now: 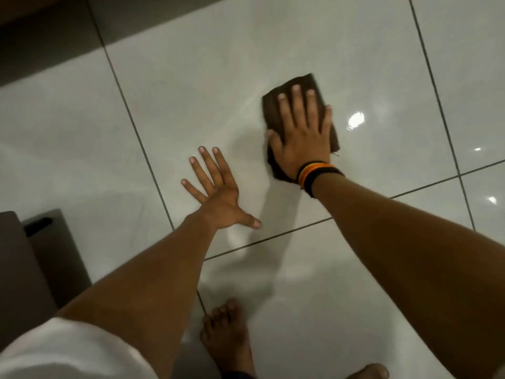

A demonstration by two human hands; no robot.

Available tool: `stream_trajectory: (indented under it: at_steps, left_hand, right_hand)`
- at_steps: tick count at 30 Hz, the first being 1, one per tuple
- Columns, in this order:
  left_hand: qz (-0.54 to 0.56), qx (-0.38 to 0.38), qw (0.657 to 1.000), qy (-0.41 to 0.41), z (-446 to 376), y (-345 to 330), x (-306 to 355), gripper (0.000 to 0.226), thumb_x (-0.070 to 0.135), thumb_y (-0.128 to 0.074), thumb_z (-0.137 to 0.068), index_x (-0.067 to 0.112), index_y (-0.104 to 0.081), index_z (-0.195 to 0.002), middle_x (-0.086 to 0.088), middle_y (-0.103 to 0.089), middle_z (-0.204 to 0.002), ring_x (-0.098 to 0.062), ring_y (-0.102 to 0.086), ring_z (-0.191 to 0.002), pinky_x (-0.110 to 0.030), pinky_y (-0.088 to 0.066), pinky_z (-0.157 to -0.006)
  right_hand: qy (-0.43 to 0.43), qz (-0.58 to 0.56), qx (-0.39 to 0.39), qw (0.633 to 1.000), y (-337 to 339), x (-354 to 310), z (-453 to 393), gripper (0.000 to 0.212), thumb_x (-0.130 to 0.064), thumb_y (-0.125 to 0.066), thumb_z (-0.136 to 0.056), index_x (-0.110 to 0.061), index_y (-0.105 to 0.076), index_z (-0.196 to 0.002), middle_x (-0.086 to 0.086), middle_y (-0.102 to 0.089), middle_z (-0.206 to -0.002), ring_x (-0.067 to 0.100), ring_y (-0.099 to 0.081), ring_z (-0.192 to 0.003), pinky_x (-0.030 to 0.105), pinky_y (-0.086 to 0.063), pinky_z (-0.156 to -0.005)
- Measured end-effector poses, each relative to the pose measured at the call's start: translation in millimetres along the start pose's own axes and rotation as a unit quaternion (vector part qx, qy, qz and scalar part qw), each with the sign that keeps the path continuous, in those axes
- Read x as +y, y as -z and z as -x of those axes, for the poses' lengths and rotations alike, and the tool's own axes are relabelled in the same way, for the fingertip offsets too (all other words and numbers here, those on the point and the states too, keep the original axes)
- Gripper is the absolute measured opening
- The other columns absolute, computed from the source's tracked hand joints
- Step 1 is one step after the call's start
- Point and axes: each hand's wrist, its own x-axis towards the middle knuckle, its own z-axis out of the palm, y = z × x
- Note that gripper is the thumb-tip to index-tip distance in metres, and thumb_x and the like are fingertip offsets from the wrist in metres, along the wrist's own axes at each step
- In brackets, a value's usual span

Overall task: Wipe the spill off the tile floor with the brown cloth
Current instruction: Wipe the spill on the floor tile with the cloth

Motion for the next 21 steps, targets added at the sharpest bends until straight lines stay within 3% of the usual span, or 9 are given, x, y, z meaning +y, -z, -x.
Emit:
stream_trajectory:
  at_steps: [3, 5, 9, 12, 17, 19, 21]
  left_hand:
    - [0.003, 0.002, 1.0, 0.002, 1, 0, 0, 0.187, 0.066, -0.096, -0.043, 0.008, 0.049, -0.146, -0.023, 0.06, -0.148, -0.049, 0.054, -0.137, -0.076, 0.026, -0.107]
    - [0.005, -0.005, 1.0, 0.009, -1, 1, 1, 0.186, 0.065, -0.096, -0.045, 0.008, 0.051, -0.145, -0.023, 0.063, -0.146, -0.049, 0.055, -0.136, -0.077, 0.025, -0.109]
    - [-0.01, 0.0, 1.0, 0.015, -6, -4, -2, 0.186, 0.064, -0.096, -0.046, 0.007, 0.051, -0.145, -0.024, 0.062, -0.146, -0.05, 0.054, -0.137, -0.078, 0.021, -0.111]
    - [-0.011, 0.008, 1.0, 0.012, -7, -7, -4, 0.186, 0.063, -0.097, -0.046, 0.006, 0.05, -0.146, -0.024, 0.062, -0.146, -0.05, 0.054, -0.136, -0.079, 0.021, -0.11]
    - [-0.013, 0.032, 0.999, 0.007, -7, -9, -3, 0.186, 0.063, -0.097, -0.045, 0.008, 0.051, -0.145, -0.022, 0.062, -0.146, -0.048, 0.056, -0.136, -0.077, 0.022, -0.111]
    - [-0.026, 0.031, 0.999, 0.027, -2, -5, 3, 0.186, 0.064, -0.096, -0.045, 0.009, 0.051, -0.145, -0.021, 0.061, -0.148, -0.046, 0.054, -0.138, -0.076, 0.023, -0.112]
    - [-0.034, 0.055, 0.997, 0.048, 7, -3, 8, 0.178, 0.061, -0.095, -0.052, 0.01, 0.043, -0.152, -0.019, 0.053, -0.157, -0.044, 0.045, -0.146, -0.072, 0.018, -0.115]
  right_hand:
    - [0.135, 0.043, -0.037, 0.989, -7, -6, 46, 0.073, -0.054, -0.039, -0.1, -0.023, -0.021, -0.163, 0.008, -0.014, -0.172, 0.034, -0.011, -0.159, 0.064, -0.01, -0.125]
    - [0.133, 0.044, -0.051, 0.989, -9, 14, 81, 0.073, -0.059, -0.036, -0.101, -0.026, -0.02, -0.163, 0.004, -0.014, -0.173, 0.03, -0.011, -0.16, 0.06, -0.013, -0.125]
    - [-0.031, 0.009, -0.028, 0.999, -1, 48, 66, 0.074, -0.062, -0.03, -0.1, -0.025, -0.018, -0.163, 0.006, -0.011, -0.173, 0.031, -0.01, -0.159, 0.06, -0.014, -0.125]
    - [-0.166, -0.043, 0.005, 0.985, 5, 16, 10, 0.077, -0.062, -0.026, -0.1, -0.021, -0.011, -0.164, 0.01, -0.005, -0.173, 0.035, -0.003, -0.159, 0.065, -0.009, -0.124]
    - [-0.138, -0.098, -0.055, 0.984, 12, -22, 22, 0.077, -0.063, -0.021, -0.102, -0.023, -0.002, -0.164, 0.006, 0.007, -0.173, 0.031, 0.007, -0.16, 0.058, -0.003, -0.126]
    - [-0.166, -0.159, -0.12, 0.966, 25, -16, 61, 0.077, -0.063, -0.022, -0.103, -0.023, 0.002, -0.164, 0.004, 0.013, -0.173, 0.028, 0.01, -0.159, 0.052, -0.008, -0.127]
    - [-0.213, -0.197, -0.198, 0.936, 39, -9, 105, 0.078, -0.057, -0.03, -0.104, -0.015, -0.003, -0.164, 0.009, 0.011, -0.172, 0.031, 0.003, -0.159, 0.047, -0.014, -0.127]
